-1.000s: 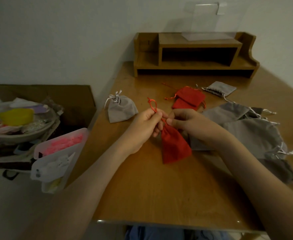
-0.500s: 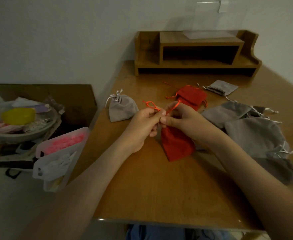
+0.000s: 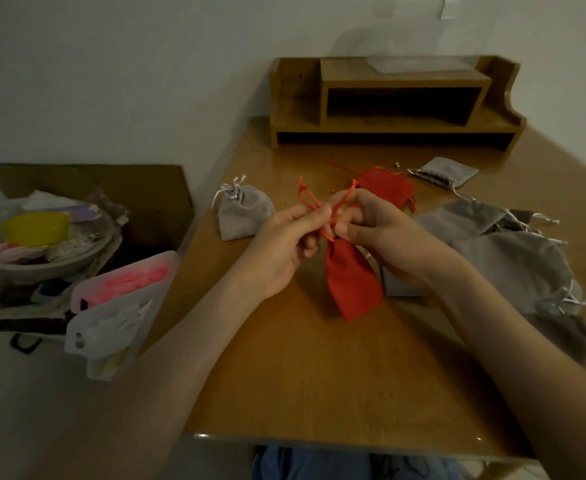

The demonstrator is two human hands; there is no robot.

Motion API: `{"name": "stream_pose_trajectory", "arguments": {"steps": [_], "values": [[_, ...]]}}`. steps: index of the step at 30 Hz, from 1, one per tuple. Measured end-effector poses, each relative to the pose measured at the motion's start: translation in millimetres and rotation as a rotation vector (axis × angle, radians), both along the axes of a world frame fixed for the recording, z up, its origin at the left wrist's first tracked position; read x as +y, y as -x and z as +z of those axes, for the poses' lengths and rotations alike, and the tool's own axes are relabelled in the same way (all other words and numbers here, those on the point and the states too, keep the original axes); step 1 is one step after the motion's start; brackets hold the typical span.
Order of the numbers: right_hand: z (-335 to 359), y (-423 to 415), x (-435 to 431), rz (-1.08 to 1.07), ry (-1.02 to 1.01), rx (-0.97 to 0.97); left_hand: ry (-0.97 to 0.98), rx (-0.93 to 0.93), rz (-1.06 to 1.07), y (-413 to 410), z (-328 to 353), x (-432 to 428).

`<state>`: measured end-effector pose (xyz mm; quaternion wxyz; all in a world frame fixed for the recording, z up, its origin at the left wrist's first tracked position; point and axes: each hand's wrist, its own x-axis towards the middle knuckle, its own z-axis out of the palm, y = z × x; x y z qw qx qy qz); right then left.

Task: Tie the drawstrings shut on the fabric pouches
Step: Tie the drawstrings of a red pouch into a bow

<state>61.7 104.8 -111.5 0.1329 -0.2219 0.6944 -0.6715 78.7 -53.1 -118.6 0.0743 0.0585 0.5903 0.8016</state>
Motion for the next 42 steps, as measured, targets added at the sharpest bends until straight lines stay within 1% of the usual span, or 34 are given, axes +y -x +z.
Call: {"name": "stream_pose_trajectory", "arguments": {"steps": [1,2,3,5,8,9,11,13,15,16,18,19,22,24,25,27,29,31,33,34,35,38,42], "values": [[-0.3,0.7,0.3,-0.011,-0.006,0.011,-0.072,-0.019,-0.048,-0.5,3.0,-0.3],[-1.0,1.5,0.9,-0.023,-0.011,0.014,-0.100,-0.016,-0.090,-0.7,4.4,-1.3],[-0.9,1.5,1.6,-0.040,-0.026,0.017,-0.080,0.000,-0.118,-1.2,5.4,-2.2],[-1.9,1.1,2.4,-0.104,-0.096,0.047,0.097,0.044,-0.090,-0.6,1.6,-3.9],[-6.9,2.3,2.0,-0.256,-0.330,0.245,0.526,0.219,0.111,0.5,-10.8,-4.3],[-8.3,3.1,2.0,-0.279,-0.358,0.281,0.626,0.272,0.158,0.6,-14.4,-4.2],[-7.8,2.9,0.4,-0.273,-0.349,0.264,0.712,0.328,0.198,-1.1,-16.2,-4.7],[-5.4,2.4,-0.8,-0.240,-0.391,0.211,0.681,0.334,0.158,-1.8,-14.9,-5.2],[-5.1,1.7,-1.4,-0.175,-0.420,0.119,0.606,0.298,0.110,-0.5,-13.6,-4.5],[-5.7,1.4,-1.6,-0.139,-0.378,0.045,0.553,0.270,0.107,0.6,-12.4,-4.2],[-4.3,-1.6,-1.2,-0.101,-0.233,-0.113,0.425,0.221,0.119,3.8,-11.2,-4.5],[-3.1,-3.0,-1.0,-0.085,-0.181,-0.144,0.357,0.205,0.127,5.2,-10.8,-5.4],[-3.4,-3.1,-1.6,-0.034,-0.151,-0.108,0.214,0.148,0.107,5.4,-9.3,-5.0],[-2.0,-3.3,-1.9,-0.025,-0.142,-0.109,0.201,0.124,0.083,4.3,-8.4,-4.5],[-1.2,-3.0,-1.2,-0.033,-0.129,-0.124,0.228,0.126,0.075,4.6,-7.8,-5.2],[0.6,-2.1,0.4,-0.058,-0.087,-0.176,0.338,0.166,0.077,4.9,-6.9,-7.6],[2.4,-2.2,1.3,-0.072,-0.049,-0.230,0.464,0.254,0.095,4.2,-6.6,-9.6],[1.3,-1.1,1.6,-0.084,-0.056,-0.249,0.668,0.398,0.161,1.2,-6.3,-9.4],[1.6,-1.5,1.3,-0.089,-0.077,-0.251,0.910,0.592,0.279,-1.4,-7.1,-8.3],[1.8,-1.6,0.8,-0.088,-0.075,-0.254,1.000,0.678,0.328,-2.1,-7.8,-7.8],[1.8,-2.0,0.5,-0.086,-0.059,-0.257,1.054,0.728,0.362,-2.8,-8.6,-7.4],[2.1,-2.8,0.2,-0.064,0.012,-0.262,1.106,0.774,0.426,-3.9,-9.3,-7.3],[2.0,-4.2,-2.1,0.030,-0.037,-0.177,1.277,0.991,0.531,1.2,-11.9,-9.0]]}}
